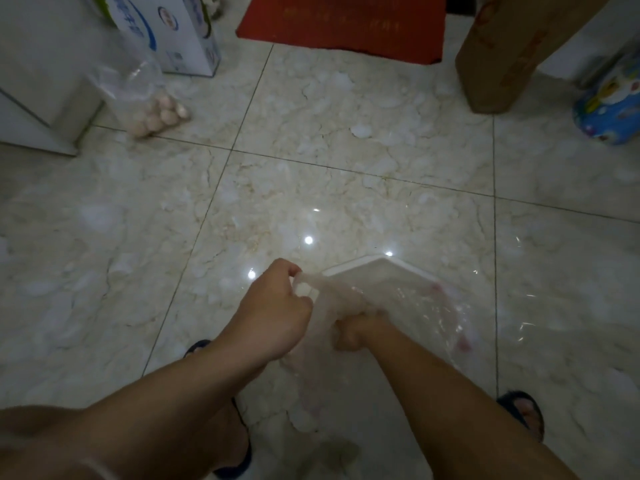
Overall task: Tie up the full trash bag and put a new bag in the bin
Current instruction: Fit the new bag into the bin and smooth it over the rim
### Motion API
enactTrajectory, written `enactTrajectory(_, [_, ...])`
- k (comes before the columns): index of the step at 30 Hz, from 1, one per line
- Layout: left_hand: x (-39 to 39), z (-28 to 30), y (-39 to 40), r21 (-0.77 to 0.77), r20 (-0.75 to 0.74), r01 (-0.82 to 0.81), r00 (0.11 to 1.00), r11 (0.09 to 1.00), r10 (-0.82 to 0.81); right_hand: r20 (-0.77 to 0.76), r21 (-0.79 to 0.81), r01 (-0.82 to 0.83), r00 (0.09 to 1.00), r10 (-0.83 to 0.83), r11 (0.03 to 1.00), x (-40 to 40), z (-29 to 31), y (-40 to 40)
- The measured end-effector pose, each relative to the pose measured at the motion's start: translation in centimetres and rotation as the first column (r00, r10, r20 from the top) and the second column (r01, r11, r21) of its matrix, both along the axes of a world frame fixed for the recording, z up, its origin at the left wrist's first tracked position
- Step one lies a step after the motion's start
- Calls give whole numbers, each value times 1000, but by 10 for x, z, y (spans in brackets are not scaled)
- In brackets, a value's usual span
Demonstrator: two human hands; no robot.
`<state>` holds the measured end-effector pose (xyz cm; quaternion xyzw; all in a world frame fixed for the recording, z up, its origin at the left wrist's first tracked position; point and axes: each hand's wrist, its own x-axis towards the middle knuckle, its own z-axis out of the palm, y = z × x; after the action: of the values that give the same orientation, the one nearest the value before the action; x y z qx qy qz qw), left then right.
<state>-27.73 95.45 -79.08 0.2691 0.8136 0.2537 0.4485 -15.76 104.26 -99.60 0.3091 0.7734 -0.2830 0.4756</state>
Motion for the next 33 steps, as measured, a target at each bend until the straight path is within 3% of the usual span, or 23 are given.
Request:
enactTrajectory(3, [0, -2, -3, -8, -141, 66, 988, 998, -66, -32, -60, 62, 997, -64, 996, -4, 39, 2])
enactTrajectory(5, [2, 4, -6, -54, -275, 193, 940, 980, -200, -51, -67, 45, 998, -48, 997, 2, 74, -2])
enactTrajectory(7, [7, 11, -12, -183, -477, 367, 778, 912, -408, -90, -81, 92, 991, -99, 993, 16, 114, -10])
enactTrajectory(9, [12, 17, -23, -185, -646, 532, 568, 826, -510, -109, -83, 101, 988, -110, 991, 37, 154, -20])
enactTrajectory(11, [17, 15, -38, -75, -756, 738, 396, 671, -521, -91, -67, 109, 989, -114, 992, 61, 182, -33])
enactTrajectory(13, [23, 9, -49, -22, -798, 901, 245, 434, -551, -72, -42, 93, 993, -96, 995, 83, 197, -48])
enactTrajectory(16, [30, -9, -63, -204, -721, 961, -18, 188, -692, -43, 76, 10, 999, -6, 997, 109, 206, -72])
enactTrajectory(19, [31, -26, -71, -382, -602, 920, -180, 83, -778, -175, 251, 3, 984, 42, 968, 125, 203, -91])
enactTrajectory(24, [28, -20, -71, -398, -590, 914, -193, 75, -784, -474, 458, 105, 869, 142, 883, 143, 194, -112])
enactTrajectory(28, [28, -19, -72, -334, -646, 936, -145, 108, -749, -553, 513, 140, 809, 200, 847, 160, 186, -131])
enactTrajectory(33, [16, -22, -80, -289, -667, 947, -93, 142, -739, -743, 347, 304, 666, 62, 887, 169, 189, -145])
